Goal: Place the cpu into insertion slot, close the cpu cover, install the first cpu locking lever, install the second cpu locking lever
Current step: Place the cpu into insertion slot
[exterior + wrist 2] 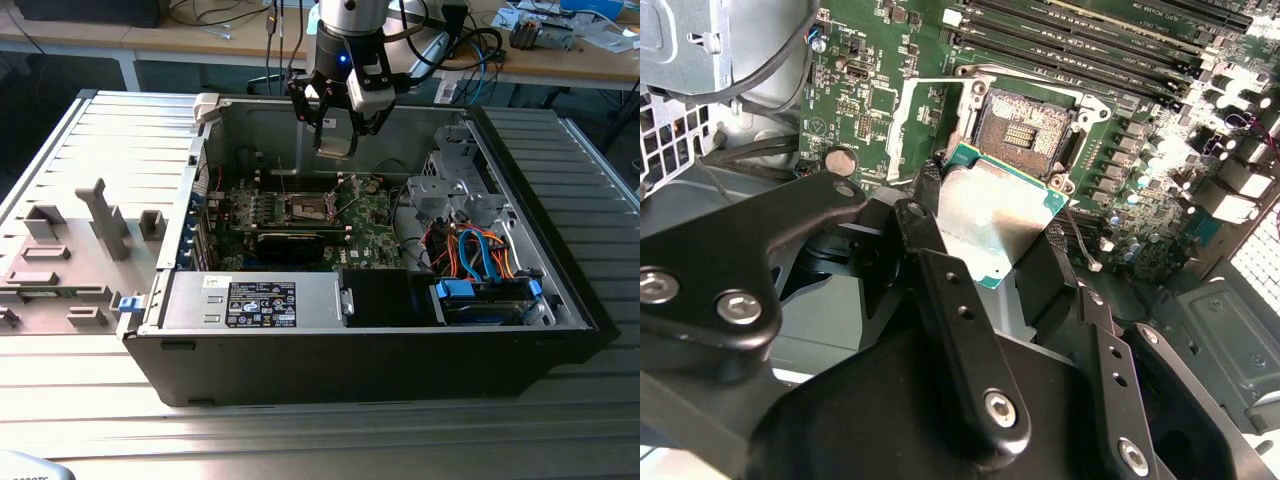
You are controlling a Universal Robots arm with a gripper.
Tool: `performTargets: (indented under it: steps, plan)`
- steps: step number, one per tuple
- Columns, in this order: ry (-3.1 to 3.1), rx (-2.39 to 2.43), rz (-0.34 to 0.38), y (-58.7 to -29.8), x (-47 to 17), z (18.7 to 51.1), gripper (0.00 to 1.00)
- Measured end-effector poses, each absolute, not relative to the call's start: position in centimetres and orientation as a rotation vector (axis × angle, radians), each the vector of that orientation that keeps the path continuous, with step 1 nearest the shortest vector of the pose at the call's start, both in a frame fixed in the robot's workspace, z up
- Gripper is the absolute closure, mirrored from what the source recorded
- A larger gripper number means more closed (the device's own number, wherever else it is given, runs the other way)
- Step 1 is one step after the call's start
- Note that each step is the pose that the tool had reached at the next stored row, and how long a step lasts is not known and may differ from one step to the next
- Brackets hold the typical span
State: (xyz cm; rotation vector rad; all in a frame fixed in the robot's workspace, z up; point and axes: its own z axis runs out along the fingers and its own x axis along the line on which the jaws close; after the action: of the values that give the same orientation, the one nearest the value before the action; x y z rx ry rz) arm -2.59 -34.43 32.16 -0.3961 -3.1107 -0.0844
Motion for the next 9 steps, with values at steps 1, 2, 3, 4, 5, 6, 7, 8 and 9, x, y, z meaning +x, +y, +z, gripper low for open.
performTargets:
  steps: [1, 2, 3, 4, 5, 6, 7, 8, 9]
  plan:
    - [-3.111, -0.398, -0.084, -34.43, -2.59, 32.16, 0.46]
    - [-3.111, -0.399, -0.083, -34.43, -2.59, 32.16, 0.46]
    - [-3.11, -0.399, -0.083, -34.43, -2.59, 32.16, 0.46]
    - [-3.11, -0.4, -0.082, -34.43, -2.59, 32.16, 0.46]
    - [-3.11, -0.401, -0.082, -34.43, -2.59, 32.16, 0.46]
    - [-3.11, -0.402, -0.081, -34.43, -2.59, 32.16, 0.46]
    - [-3.11, -0.403, -0.081, -34.43, -2.59, 32.16, 0.46]
    - [-3.11, -0.404, -0.081, -34.43, -2.59, 32.16, 0.46]
    - [-3.11, -0.404, -0.08, -34.43, -2.59, 32.16, 0.46]
